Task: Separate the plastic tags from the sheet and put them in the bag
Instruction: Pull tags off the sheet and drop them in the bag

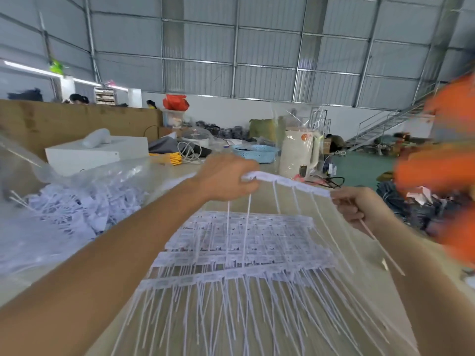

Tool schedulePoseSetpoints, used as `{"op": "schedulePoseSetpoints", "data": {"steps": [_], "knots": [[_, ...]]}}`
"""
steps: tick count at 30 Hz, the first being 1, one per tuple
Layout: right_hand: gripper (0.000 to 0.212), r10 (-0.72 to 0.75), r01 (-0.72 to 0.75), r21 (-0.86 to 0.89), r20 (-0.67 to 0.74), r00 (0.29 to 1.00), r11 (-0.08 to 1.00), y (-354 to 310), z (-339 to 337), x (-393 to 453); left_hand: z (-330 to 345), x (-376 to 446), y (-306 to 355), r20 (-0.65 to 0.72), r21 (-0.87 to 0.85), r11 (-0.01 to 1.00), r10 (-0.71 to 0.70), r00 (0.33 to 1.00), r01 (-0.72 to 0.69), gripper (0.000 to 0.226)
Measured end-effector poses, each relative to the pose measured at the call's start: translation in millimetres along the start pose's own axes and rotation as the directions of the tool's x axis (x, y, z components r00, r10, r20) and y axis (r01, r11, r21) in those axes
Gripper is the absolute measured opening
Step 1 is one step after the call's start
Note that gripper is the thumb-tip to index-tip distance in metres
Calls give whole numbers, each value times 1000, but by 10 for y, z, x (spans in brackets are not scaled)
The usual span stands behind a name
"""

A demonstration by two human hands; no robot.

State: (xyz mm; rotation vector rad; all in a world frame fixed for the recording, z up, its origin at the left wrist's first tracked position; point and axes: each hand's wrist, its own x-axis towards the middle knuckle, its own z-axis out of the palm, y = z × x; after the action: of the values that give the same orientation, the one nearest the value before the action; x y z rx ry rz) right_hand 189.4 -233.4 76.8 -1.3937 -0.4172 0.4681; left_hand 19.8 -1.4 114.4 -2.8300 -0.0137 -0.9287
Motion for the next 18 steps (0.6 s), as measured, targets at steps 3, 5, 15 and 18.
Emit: {"op": "schedulePoseSetpoints", "data": {"steps": [3,5,15,18], "knots": [[23,20,-20,17,8,1000,1000,-66,-132,-1,-160,119,131,106,3,1000,-19,994,19,26],[25,115,-111,-100,32,993,989,18,-126,-22,-144,83,146,347,-126,987,-50,936,99,28],[26,228,-82,-507,232,946,858,725,410,-60,362,-568,-230,911,129,946,-232,342,297,64],[19,174,-35,-509,227,958,860,746,474,-66,409,-438,-79,803,56,957,-212,556,284,52]]}}
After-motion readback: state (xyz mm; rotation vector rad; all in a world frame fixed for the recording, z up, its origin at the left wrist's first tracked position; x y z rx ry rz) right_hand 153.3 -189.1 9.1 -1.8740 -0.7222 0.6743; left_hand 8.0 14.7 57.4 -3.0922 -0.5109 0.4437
